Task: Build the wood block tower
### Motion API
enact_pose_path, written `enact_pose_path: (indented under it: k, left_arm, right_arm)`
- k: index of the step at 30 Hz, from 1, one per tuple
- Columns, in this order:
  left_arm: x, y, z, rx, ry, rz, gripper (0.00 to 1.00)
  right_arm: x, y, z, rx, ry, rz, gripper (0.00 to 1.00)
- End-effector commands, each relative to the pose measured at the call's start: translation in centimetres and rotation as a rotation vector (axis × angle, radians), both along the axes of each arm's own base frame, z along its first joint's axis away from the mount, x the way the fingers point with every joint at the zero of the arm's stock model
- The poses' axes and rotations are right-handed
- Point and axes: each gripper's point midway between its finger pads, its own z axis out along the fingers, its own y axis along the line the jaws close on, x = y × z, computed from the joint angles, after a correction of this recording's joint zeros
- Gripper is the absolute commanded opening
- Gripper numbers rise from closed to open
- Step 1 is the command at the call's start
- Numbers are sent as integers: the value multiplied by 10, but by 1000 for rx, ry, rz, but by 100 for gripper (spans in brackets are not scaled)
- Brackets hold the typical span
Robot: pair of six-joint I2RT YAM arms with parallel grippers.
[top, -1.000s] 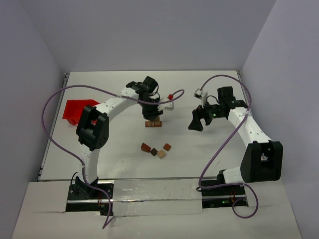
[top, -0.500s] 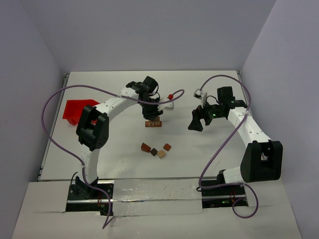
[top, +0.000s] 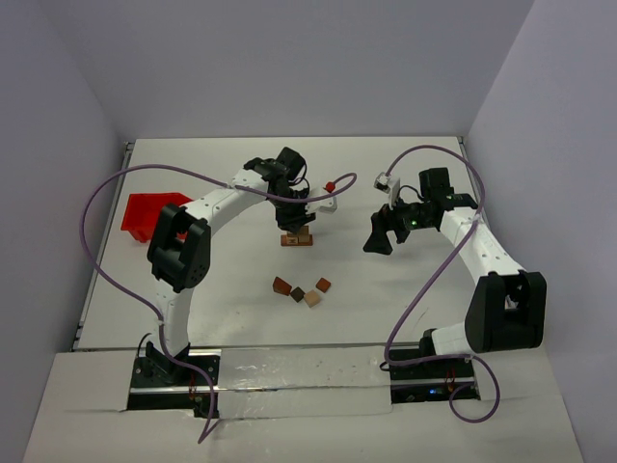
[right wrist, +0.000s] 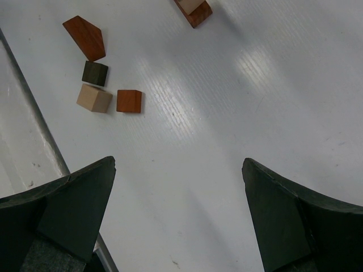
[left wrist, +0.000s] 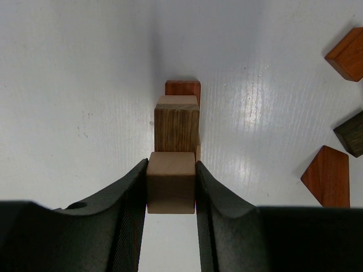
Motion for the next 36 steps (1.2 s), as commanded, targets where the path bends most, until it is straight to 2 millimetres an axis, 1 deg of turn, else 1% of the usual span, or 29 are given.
enact_pose_path:
  k: [1,7,9,13,14,15,17,19,21,24,26,29,31,32,33,34,35,36]
  left_arm:
    - [8,-5,24,-49,-62,4,36]
    - [8,-5,23,-48,-61,1,37]
    - [7,-5,22,-48,-56,-1,41]
    - [5,-4,22,-47,-52,-10,57]
    - [4,-4,22,-48,-49,-13,66]
    - [4,-4,23,-50,-47,-14,69]
    - [4,-5,24,-56,-48,-12,80]
    - [5,-7,30,-72,-57,-6,98]
    - [6,-8,38,-88,-61,-3,99]
    - [7,-6,57,-121,-81,4,99]
    - [6,-3,77,-151,-103,7,99]
    - [3,7,117,-237,-136,35,99]
    - [9,23,144,-306,-158,83,99]
    - [7,28,159,-361,-153,99,99]
    - [10,37,170,-418,-140,134,99]
    - [17,53,182,-465,-157,178,99]
    - [18,67,198,-522,-167,217,99]
    - [22,83,207,-573,-158,265,99]
  right_arm:
    - [9,3,13,-1,-42,14,100]
    - [8,4,13,-1,-42,18,100]
    - [9,3,13,-1,-40,17,100]
    - [8,4,13,-1,-38,17,100]
    - [8,4,13,-1,-38,19,100]
    - [8,4,13,-1,-38,19,100]
    - [9,4,13,0,-38,19,100]
    - [8,4,13,0,-37,19,100]
    - [8,4,12,0,-36,17,100]
    - [7,4,13,-1,-37,18,100]
    - [7,5,13,0,-38,22,100]
    - [5,7,13,-6,-43,31,100]
    - [3,10,11,-20,-46,42,100]
    - [1,12,10,-28,-48,50,100]
    - [-1,15,9,-43,-55,67,100]
    - [-5,19,7,-60,-66,89,100]
    - [-10,24,7,-73,-81,114,100]
    - [-16,31,8,-85,-99,149,100]
